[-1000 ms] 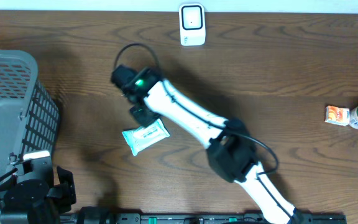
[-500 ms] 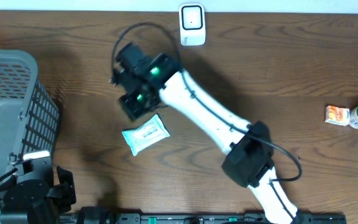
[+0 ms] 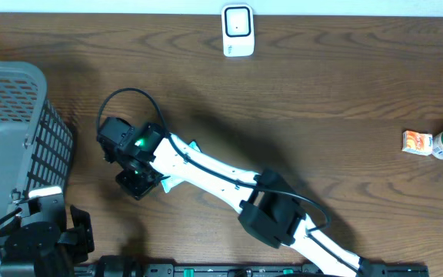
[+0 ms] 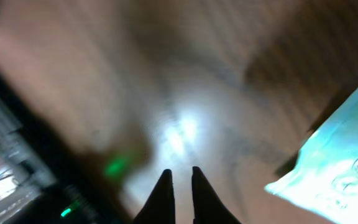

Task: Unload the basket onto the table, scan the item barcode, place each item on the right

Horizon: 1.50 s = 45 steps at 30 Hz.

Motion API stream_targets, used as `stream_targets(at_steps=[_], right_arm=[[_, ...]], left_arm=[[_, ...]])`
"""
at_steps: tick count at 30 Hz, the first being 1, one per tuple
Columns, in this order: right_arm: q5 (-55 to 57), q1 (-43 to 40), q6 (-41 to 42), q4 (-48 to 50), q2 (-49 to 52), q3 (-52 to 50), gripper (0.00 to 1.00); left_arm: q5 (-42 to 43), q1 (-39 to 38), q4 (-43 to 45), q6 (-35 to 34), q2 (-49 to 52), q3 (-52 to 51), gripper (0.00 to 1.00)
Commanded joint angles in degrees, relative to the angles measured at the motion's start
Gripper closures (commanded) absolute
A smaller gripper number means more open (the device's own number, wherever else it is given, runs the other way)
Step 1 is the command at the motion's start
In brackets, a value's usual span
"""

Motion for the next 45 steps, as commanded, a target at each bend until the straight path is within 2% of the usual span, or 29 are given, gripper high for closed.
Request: stream_targets(at_steps=[1, 5, 13, 17, 23, 24, 25, 26, 27, 28, 29, 31, 33, 34, 36, 40, 41, 44, 45], right_arm=[[3.04, -0.35, 1.68, 1.75, 4.42, -0.07, 0.95], [4.74, -1.36, 1.7, 1.99, 7.74, -0.07, 0.99], [28.79, -8.04, 9.86, -9.64, 7.52, -0.02, 0.99], [29.64, -13.27, 9.03, -12.33, 7.5, 0.31, 0.99], [27.61, -19.91, 8.13, -27.78, 7.48, 10.67, 0.98], [26.34, -20.44, 7.45, -28.89, 7.48, 12.5, 0.94], [24.48, -21.07, 6.36, -29.7, 7.48, 14.91, 0.79], [23.5, -21.35, 5.7, -29.7, 7.48, 15.87, 0.72], [20.79, -21.94, 4.13, -29.7, 7.32, 17.97, 0.56], [17.75, -22.91, 3.69, -29.7, 7.26, 20.74, 0.19], [16.76, -23.65, 3.52, -29.7, 7.26, 22.36, 0.01], [16.94, -25.29, 1.86, -29.42, 7.26, 23.67, 0.01], [16.44, -27.43, -5.05, -29.31, 7.32, 23.02, 0.01], [15.43, -30.12, -14.88, -29.24, 7.32, 20.96, 0.01], [15.58, -32.15, -18.45, -28.65, 7.32, 20.02, 0.01], [19.3, -37.16, -19.06, -27.91, 7.32, 19.87, 0.01], [17.62, -38.32, -21.07, -27.43, 7.32, 19.82, 0.01], [2.34, -41.7, -35.58, -25.53, 7.52, 17.94, 0.01], [0.02, -42.38, -37.62, -25.44, 7.52, 17.35, 0.01]], left_arm=[[-0.92, -0.02, 0.0, 0.72, -0.2, 0.33, 0.17], [-0.92, -0.02, 0.0, 0.72, -0.2, 0.33, 0.16], [-0.92, -0.02, 0.0, 0.72, -0.2, 0.33, 0.17], [-0.92, -0.02, 0.0, 0.72, -0.2, 0.33, 0.17], [-0.92, -0.02, 0.0, 0.72, -0.2, 0.33, 0.17], [-0.92, -0.02, 0.0, 0.72, -0.2, 0.33, 0.17], [-0.92, -0.02, 0.0, 0.72, -0.2, 0.33, 0.17], [-0.92, -0.02, 0.0, 0.72, -0.2, 0.33, 0.17], [-0.92, -0.02, 0.0, 0.72, -0.2, 0.33, 0.17], [-0.94, -0.02, 0.0, 0.72, -0.2, 0.33, 0.17], [-0.92, -0.02, 0.0, 0.72, -0.2, 0.33, 0.17], [-0.92, -0.02, 0.0, 0.72, -0.2, 0.33, 0.16], [-0.92, -0.02, 0.0, 0.72, -0.2, 0.33, 0.17], [-0.92, -0.02, 0.0, 0.72, -0.2, 0.33, 0.17], [-0.92, -0.02, 0.0, 0.72, -0.2, 0.33, 0.17], [-0.92, -0.02, 0.0, 0.72, -0.2, 0.33, 0.17], [-0.92, -0.02, 0.0, 0.72, -0.2, 0.33, 0.17], [-0.92, -0.02, 0.0, 0.72, -0.2, 0.33, 0.17], [-0.92, -0.02, 0.0, 0.72, -0.2, 0.33, 0.17]])
